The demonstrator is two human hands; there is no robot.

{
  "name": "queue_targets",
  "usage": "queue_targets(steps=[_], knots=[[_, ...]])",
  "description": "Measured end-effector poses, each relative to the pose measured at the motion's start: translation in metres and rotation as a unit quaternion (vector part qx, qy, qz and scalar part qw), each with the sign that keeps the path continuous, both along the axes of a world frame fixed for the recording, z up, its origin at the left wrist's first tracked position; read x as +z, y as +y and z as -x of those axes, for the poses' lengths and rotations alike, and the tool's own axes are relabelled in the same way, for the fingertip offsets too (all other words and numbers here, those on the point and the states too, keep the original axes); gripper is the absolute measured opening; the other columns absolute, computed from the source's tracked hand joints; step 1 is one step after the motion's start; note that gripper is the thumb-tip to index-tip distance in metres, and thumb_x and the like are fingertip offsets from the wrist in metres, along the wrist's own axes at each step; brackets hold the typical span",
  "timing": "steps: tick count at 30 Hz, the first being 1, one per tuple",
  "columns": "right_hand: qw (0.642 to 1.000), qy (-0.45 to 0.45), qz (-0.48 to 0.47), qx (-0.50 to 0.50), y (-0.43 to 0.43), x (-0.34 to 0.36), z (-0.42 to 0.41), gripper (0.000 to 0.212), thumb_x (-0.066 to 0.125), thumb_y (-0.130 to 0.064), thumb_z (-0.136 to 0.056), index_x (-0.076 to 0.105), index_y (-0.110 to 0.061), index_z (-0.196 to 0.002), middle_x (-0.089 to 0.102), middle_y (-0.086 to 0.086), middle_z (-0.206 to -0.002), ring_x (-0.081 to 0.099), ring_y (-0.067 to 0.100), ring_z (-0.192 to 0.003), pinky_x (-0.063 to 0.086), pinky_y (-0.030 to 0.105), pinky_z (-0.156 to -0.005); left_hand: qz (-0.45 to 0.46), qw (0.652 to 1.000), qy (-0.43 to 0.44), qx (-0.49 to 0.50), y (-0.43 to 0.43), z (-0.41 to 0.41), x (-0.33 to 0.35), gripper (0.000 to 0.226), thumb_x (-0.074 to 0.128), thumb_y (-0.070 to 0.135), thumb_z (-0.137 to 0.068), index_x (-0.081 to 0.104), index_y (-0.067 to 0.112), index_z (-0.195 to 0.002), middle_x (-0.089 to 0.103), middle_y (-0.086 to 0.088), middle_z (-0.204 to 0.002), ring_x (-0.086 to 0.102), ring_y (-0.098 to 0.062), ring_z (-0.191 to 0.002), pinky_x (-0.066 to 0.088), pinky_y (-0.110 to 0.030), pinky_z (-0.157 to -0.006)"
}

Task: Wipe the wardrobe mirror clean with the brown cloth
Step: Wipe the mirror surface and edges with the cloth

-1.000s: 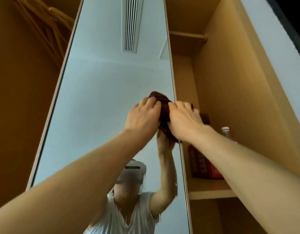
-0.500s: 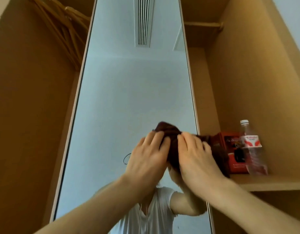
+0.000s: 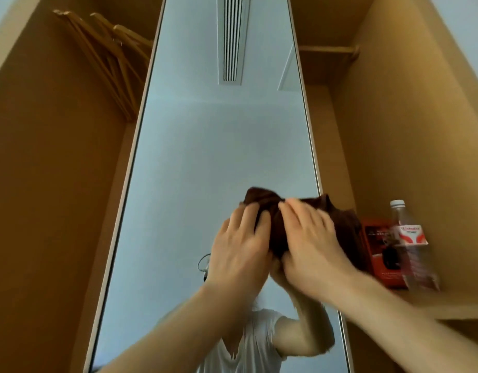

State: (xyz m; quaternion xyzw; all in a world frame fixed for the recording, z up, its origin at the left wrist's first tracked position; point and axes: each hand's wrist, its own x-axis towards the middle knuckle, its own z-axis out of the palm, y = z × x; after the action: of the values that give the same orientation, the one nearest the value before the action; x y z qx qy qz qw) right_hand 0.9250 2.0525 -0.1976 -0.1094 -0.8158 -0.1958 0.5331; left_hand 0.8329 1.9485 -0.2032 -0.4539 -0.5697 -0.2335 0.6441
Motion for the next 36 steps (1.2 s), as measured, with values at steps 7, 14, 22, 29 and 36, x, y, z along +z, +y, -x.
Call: queue_targets(steps=[7,14,22,29,36], knots=[[1.000,-0.007,-0.021,0.006,0.005,0.002,0.007,0.078,0.047,-0.041,-0.083,0.012,-0.014,-0.148,0.012,0.000,-0.153,0.008,0.018,-0.140,0.005,0.038,-0.114,0.025,0.999,0.032,0.034,-0.010,0.007,0.002,0.041,0.067,0.015,-0.065,0.067,0.002,-0.104,0.063,-0.015,-0.101,0.060,-0.034,-0.091,0.050,-0.037,-0.066],[1.000,0.001,0.018,0.020,-0.005,0.057,0.005,0.073,0.050,-0.031,-0.086,0.014,-0.014,-0.148,0.017,0.002,-0.152,0.013,0.023,-0.140,0.008,0.042,-0.114,-0.032,0.999,0.008,0.030,-0.001,0.006,0.052,0.035,0.061,0.019,-0.076,0.062,0.009,-0.110,0.056,-0.009,-0.116,0.049,-0.029,-0.107,0.036,-0.029,-0.068],[0.999,-0.032,-0.038,-0.010,-0.015,-0.046,0.012,0.079,0.071,-0.035,-0.071,0.042,-0.003,-0.138,0.044,0.015,-0.140,0.043,0.031,-0.129,0.036,0.050,-0.104,0.046,0.993,0.101,-0.047,-0.029,0.048,-0.032,0.044,0.072,0.025,-0.067,0.069,0.004,-0.106,0.060,-0.011,-0.103,0.055,-0.028,-0.084,0.045,-0.033,-0.066],[1.000,-0.019,-0.011,-0.006,-0.011,0.055,0.014,0.071,0.049,-0.030,-0.088,0.014,-0.013,-0.147,0.015,0.004,-0.152,0.015,0.024,-0.139,0.013,0.043,-0.111,-0.010,0.999,0.039,0.001,-0.021,0.026,0.051,0.035,0.072,0.025,-0.070,0.070,0.011,-0.101,0.061,-0.011,-0.105,0.056,-0.033,-0.093,0.045,-0.034,-0.065],[1.000,0.002,-0.005,0.000,-0.016,0.040,0.020,0.073,0.050,-0.026,-0.088,0.010,-0.013,-0.148,0.012,0.004,-0.153,0.011,0.023,-0.141,0.010,0.044,-0.116,-0.010,1.000,0.000,-0.008,-0.022,0.025,0.036,0.043,0.073,0.019,-0.067,0.067,0.009,-0.108,0.060,-0.010,-0.108,0.055,-0.031,-0.097,0.048,-0.035,-0.069]])
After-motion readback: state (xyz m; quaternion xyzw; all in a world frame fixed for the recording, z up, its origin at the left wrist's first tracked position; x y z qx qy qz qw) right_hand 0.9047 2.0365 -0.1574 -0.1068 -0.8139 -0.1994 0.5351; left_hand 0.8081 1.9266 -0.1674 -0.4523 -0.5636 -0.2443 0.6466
